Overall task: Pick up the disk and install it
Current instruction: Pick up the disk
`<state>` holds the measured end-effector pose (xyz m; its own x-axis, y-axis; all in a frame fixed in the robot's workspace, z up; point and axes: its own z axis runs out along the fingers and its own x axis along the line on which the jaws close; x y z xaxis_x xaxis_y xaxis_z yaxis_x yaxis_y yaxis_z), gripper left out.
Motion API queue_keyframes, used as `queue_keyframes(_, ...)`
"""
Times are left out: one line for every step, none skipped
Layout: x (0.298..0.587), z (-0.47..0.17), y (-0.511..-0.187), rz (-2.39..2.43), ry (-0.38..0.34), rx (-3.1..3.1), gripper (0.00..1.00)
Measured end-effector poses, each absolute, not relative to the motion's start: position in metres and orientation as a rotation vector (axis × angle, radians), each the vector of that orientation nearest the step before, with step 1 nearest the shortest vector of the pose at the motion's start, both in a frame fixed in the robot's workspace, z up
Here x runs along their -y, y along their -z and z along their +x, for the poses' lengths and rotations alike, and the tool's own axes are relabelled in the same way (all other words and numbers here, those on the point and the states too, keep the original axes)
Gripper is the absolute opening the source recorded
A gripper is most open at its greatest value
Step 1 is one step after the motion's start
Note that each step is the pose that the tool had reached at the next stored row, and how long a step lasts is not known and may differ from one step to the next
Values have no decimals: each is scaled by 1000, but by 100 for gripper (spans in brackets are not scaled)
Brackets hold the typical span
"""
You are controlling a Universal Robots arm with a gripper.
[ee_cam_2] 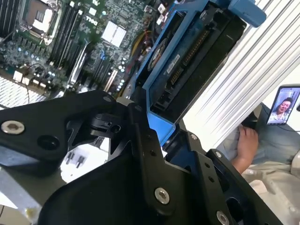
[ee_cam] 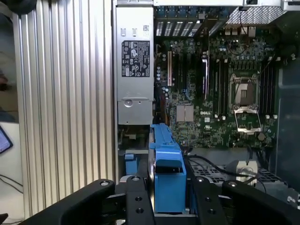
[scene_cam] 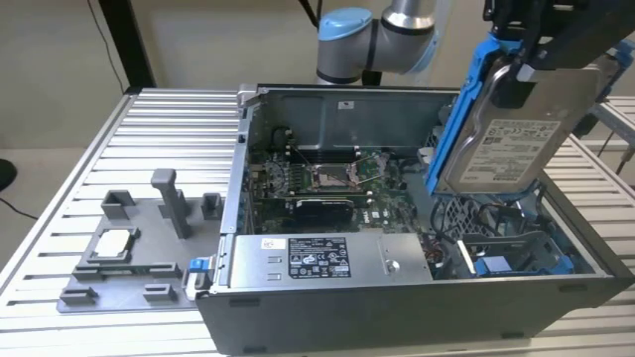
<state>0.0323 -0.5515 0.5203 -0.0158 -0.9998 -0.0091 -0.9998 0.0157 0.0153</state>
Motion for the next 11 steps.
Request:
queue_keyframes(553,37,-520,2201,27,2236,0)
queue_keyframes(554,41,-520,2201,27,2236,0)
queue_keyframes(555,46,-520,2201,27,2236,0)
queue_keyframes(556,50,-519,2201,27,2236,0)
queue_keyframes(558,55,-519,2201,27,2236,0)
queue_keyframes(559,59,-519,2201,27,2236,0)
queue_keyframes(560,63,-518,2201,27,2236,0)
queue_keyframes(561,67,-518,2201,27,2236,0)
queue_keyframes(562,70,-517,2201,27,2235,0)
queue_keyframes(563,73,-517,2202,27,2235,0)
queue_keyframes(563,76,-516,2202,27,2234,0)
